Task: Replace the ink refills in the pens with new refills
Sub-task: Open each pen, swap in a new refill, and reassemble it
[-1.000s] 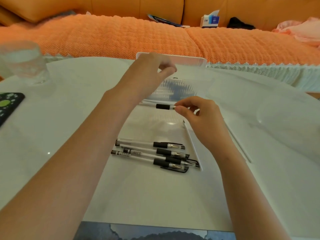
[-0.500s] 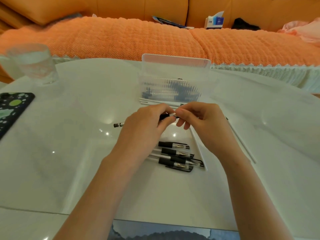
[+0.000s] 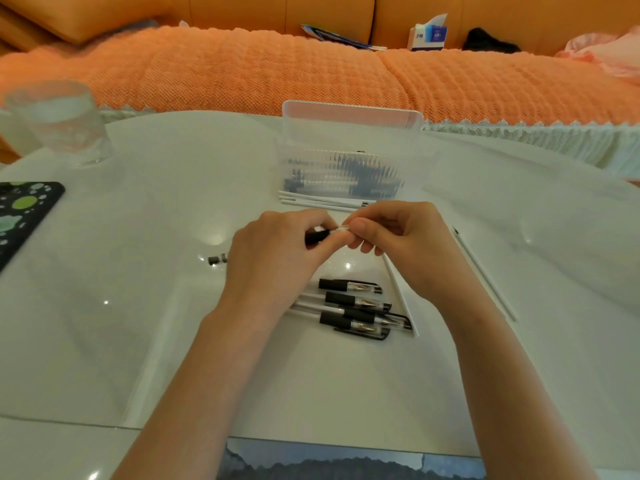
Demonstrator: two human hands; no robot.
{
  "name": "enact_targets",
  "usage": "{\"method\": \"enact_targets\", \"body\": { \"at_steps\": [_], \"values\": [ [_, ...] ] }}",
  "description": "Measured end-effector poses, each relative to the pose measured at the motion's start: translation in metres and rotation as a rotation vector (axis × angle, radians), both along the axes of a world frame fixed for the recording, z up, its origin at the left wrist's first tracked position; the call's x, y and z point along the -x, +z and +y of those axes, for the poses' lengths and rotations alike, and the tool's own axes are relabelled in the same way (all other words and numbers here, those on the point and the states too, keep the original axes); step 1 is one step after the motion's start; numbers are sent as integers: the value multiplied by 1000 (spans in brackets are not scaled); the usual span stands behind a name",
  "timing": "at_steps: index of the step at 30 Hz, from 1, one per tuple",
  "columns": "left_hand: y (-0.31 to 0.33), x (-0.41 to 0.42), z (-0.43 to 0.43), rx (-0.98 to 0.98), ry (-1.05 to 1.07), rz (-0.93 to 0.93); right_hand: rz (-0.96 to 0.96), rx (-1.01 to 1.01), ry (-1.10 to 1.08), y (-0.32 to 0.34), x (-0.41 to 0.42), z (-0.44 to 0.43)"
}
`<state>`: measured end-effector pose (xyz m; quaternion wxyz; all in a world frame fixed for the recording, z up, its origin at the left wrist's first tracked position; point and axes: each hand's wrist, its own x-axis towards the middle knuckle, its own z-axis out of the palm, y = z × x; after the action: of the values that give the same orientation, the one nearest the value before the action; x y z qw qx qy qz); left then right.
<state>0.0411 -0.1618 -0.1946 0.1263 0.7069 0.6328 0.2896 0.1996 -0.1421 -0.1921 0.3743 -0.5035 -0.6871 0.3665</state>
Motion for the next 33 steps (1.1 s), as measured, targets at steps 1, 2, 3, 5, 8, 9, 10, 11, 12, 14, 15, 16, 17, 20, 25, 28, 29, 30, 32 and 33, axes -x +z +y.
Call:
{"method": "enact_targets", "body": {
  "at_steps": [1, 2, 3, 5, 8, 9, 10, 11, 12, 14, 15, 16, 17, 20, 25, 28, 29, 30, 32, 33],
  "values": [
    [1, 1, 0, -3, 11, 12, 13, -3, 2, 1, 0, 0],
    [2, 2, 0, -1, 16, 16, 28, -4, 3, 2, 0, -1],
    [4, 2, -1, 8, 15, 19, 38, -3, 4, 3, 0, -1],
    [5, 5, 0, 53, 15, 25, 20, 0, -10, 2, -1, -1],
    [4, 14, 2, 142, 25, 22, -65, 1, -87, -4, -5, 2],
    [4, 18, 2, 158, 30, 8, -94, 9, -108, -5, -7, 3],
    [3, 22, 3, 166, 28, -15, -129, 19, -116, -7, -8, 3],
    [3, 24, 3, 172, 18, -47, -170, 34, -109, -8, -8, 2],
    [3, 25, 3, 179, 1, -85, -206, 52, -89, -10, -7, 1],
    [3, 25, 4, 195, -34, -152, -252, 80, -31, -11, -2, -2],
    [3, 25, 4, 201, -46, -171, -272, 88, -6, -11, 0, -3],
    [3, 24, 4, 204, -54, -183, -289, 94, 12, -11, 1, -4],
    [3, 24, 4, 203, -58, -191, -301, 99, 21, -11, 2, -5],
    [2, 25, 4, 186, -59, -171, -293, 73, 4, -10, 2, -3],
    [3, 25, 4, 172, -77, -167, -152, 8, -70, -8, 4, 0],
    [5, 23, 4, 153, -91, -148, -122, 16, -33, -5, 8, -1],
    [5, 22, 4, 143, -96, -144, -127, 16, -20, -5, 10, -2],
    [5, 21, 4, 134, -101, -141, -131, 12, -13, -5, 11, -2],
    [6, 21, 4, 114, -119, -139, -122, 2, -12, -5, 12, -2],
    [5, 22, 5, 102, -132, -142, -114, -3, -13, -5, 12, -2]
  ]
}}
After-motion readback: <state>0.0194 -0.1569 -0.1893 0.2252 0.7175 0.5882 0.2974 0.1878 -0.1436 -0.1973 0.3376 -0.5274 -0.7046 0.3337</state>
